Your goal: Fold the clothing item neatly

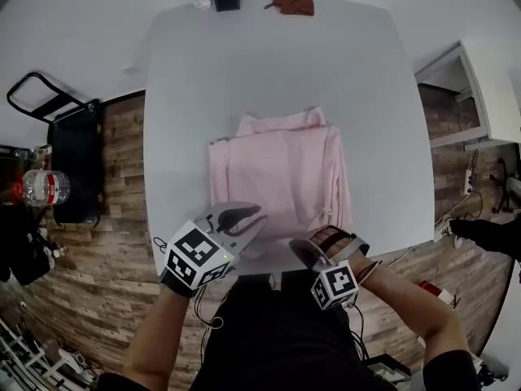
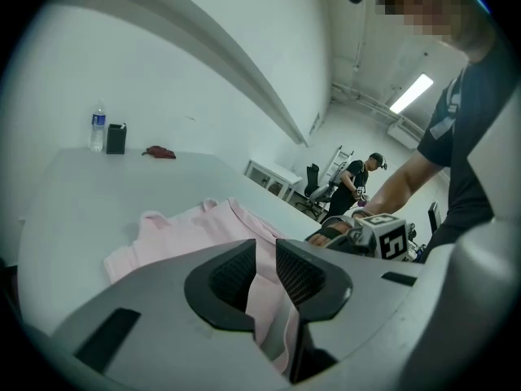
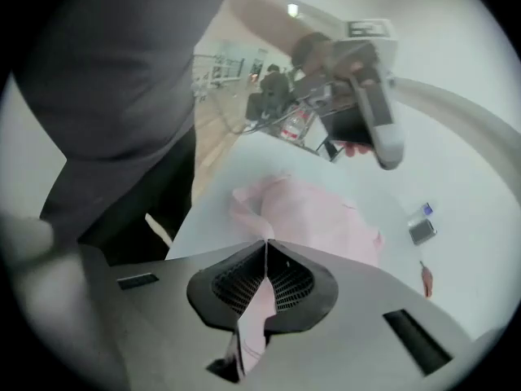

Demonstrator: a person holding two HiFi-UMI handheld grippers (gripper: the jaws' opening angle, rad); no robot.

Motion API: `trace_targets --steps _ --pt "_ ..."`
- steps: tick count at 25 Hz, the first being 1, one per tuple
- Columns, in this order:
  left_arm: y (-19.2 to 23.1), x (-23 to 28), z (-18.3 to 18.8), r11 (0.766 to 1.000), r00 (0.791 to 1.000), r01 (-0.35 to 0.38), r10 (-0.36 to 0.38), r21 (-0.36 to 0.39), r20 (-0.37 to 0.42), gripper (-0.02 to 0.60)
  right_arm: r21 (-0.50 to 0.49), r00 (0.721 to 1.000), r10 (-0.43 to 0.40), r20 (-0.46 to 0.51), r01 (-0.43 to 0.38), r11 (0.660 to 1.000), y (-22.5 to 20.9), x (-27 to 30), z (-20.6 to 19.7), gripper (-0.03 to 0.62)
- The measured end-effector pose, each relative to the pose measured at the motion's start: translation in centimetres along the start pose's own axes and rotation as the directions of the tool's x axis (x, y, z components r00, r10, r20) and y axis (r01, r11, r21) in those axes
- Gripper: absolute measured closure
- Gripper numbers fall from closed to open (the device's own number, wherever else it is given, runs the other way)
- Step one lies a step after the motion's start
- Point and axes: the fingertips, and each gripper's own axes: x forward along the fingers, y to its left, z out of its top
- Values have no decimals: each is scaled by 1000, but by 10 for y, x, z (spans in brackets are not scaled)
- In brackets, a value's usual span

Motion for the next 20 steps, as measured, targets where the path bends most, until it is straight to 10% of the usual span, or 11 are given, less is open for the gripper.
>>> trace_targets --steps 5,10,14,16,20 --pt "2 -14 21 998 996 -53 51 16 72 515 343 987 -75 144 21 939 -85 -15 15 574" --pt "9 -14 29 995 988 -96 98 -23 116 525 628 987 -139 76 62 776 -167 5 -44 574" --pt "12 -3 24 988 980 -128 140 -88 142 526 716 996 -87 -37 87 693 -179 39 -101 571" --pt "17 7 20 978 973 -155 175 -137 152 526 730 992 -80 -99 127 672 -175 49 -123 462" --pt "23 25 10 966 968 -193 216 -173 130 544 789 970 -202 -135 229 570 -181 22 -138 424"
